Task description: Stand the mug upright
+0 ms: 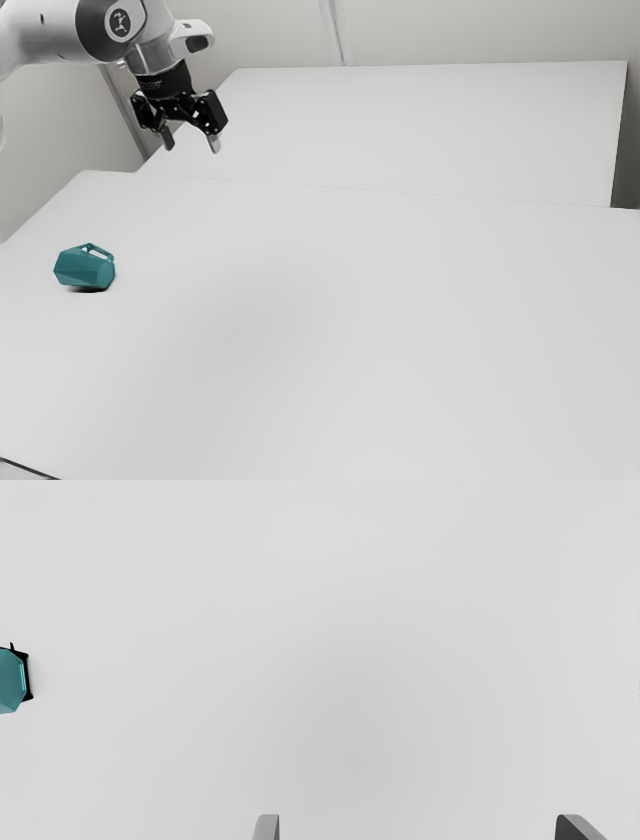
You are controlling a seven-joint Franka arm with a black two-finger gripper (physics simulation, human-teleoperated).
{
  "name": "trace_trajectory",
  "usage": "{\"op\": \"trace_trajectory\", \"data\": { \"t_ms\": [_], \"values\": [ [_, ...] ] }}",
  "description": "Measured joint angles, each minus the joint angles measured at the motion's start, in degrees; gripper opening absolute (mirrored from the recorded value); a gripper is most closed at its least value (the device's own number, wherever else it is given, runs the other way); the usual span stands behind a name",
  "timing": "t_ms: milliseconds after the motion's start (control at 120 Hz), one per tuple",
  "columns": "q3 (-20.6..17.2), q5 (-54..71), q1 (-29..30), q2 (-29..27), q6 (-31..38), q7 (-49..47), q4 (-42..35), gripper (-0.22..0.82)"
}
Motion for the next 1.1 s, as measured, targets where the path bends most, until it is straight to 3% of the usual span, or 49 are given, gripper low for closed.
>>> {"op": "trace_trajectory", "data": {
  "t_ms": [625,892,1100],
  "values": [
    [0.1,0.0,0.9,-0.8,2.5,-0.2,-3.0,0.6],
    [0.0,-3.7,10.6,2.3,5.3,0.6,-5.8,0.6],
    [0.0,-7.1,17.4,5.3,7.3,6.8,-5.9,0.6]
  ]
}}
